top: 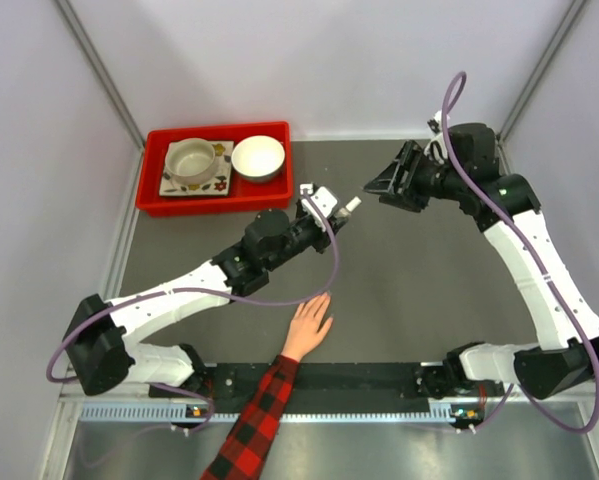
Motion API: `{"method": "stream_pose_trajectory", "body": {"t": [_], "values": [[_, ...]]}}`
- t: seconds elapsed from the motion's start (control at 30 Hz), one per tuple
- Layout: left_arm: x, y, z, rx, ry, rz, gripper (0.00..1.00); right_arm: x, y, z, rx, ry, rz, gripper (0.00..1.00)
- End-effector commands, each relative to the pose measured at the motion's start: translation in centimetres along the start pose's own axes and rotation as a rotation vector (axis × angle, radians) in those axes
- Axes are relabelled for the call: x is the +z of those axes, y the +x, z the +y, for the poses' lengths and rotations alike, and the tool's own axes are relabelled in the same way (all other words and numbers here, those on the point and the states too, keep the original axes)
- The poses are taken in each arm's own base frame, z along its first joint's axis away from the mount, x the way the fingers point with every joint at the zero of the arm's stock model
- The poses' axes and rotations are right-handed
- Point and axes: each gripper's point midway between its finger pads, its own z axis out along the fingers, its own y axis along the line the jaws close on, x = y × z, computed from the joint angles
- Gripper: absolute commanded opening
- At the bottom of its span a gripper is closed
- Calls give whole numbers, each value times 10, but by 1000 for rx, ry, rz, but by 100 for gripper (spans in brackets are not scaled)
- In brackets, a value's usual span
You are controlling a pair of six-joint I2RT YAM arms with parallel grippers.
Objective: Paint the nails
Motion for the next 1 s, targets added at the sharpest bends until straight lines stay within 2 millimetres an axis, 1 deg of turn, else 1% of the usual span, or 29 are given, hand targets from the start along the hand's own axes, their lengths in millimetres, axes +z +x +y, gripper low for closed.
{"method": "stream_pose_trajectory", "body": {"t": [0.0,0.03,0.13,0.2,0.27,0.33,0.43,0.5,0.53,0.57,0.7,0.8,0.83,0.97], "values": [[2,-17,6,65,-42,-77,0,6,1,12,12,-33,0,51],[3,-17,5,73,-39,-78,0,9,2,13,17,-38,10,45],[4,-17,-1,81,-11,-85,0,20,6,19,39,-70,40,44],[3,-18,-3,82,-1,-91,0,23,7,19,53,-80,50,44],[0,-18,-3,77,-3,-99,0,24,9,15,49,-69,54,46],[-2,-24,-2,69,-8,-129,0,24,13,11,47,-57,58,50],[-3,-23,-4,53,1,-141,0,26,17,7,48,-65,63,50],[-3,-28,-8,38,17,-161,0,26,19,8,43,-75,75,49],[-2,-29,-9,17,21,-170,0,26,19,9,37,-80,77,48],[-3,-34,-14,8,51,-191,0,26,20,9,33,-76,84,47],[-7,-43,-18,-28,66,-235,0,19,15,12,16,-73,58,43],[-7,-43,-21,-39,82,-237,0,19,18,13,19,-82,70,30],[-7,-42,-21,-45,85,-237,0,19,19,13,22,-84,75,29],[-9,-42,-21,-51,80,-246,0,13,18,14,18,-81,59,29]]}}
